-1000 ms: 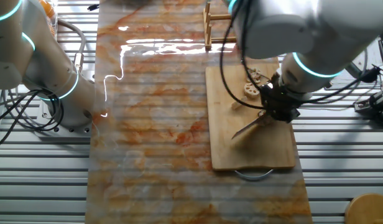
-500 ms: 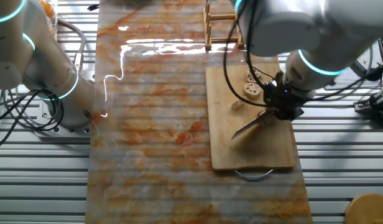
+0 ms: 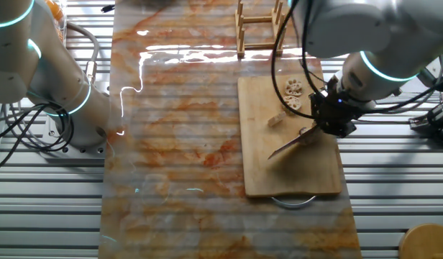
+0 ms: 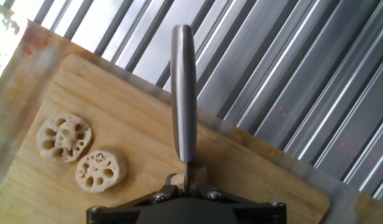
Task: Slice the lotus root
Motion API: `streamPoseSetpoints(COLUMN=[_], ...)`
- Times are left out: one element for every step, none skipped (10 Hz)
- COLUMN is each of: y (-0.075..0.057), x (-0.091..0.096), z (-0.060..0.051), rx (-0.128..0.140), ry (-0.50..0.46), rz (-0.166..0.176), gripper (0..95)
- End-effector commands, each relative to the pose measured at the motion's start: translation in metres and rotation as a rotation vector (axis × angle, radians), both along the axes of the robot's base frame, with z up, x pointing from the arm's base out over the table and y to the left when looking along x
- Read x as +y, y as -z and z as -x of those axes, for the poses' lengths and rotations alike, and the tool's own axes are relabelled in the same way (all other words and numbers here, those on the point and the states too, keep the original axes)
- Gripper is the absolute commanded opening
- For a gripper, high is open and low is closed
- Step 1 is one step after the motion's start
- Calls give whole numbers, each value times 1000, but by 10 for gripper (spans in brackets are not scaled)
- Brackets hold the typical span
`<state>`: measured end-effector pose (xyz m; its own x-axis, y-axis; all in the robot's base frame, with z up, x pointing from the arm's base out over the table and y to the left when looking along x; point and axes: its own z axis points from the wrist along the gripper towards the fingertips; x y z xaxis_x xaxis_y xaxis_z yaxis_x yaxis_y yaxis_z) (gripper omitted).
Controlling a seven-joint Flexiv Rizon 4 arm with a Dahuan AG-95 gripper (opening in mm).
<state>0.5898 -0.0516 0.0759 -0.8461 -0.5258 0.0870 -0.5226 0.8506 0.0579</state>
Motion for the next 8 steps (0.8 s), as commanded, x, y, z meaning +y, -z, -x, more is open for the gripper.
streamPoseSetpoints(y=[1, 7, 11, 12, 14, 16, 21, 23], x=[-4, -6, -8, -8, -9, -10, -8, -7], z=[8, 14, 19, 19, 18, 17, 11, 6], rx=[34, 21, 22, 33, 30, 27, 27, 25], ry=[-2, -3, 3, -5, -9, 0, 7, 9], rz=[-3, -2, -5, 11, 10, -4, -9, -16], gripper=[0, 0, 0, 0, 0, 0, 0, 0])
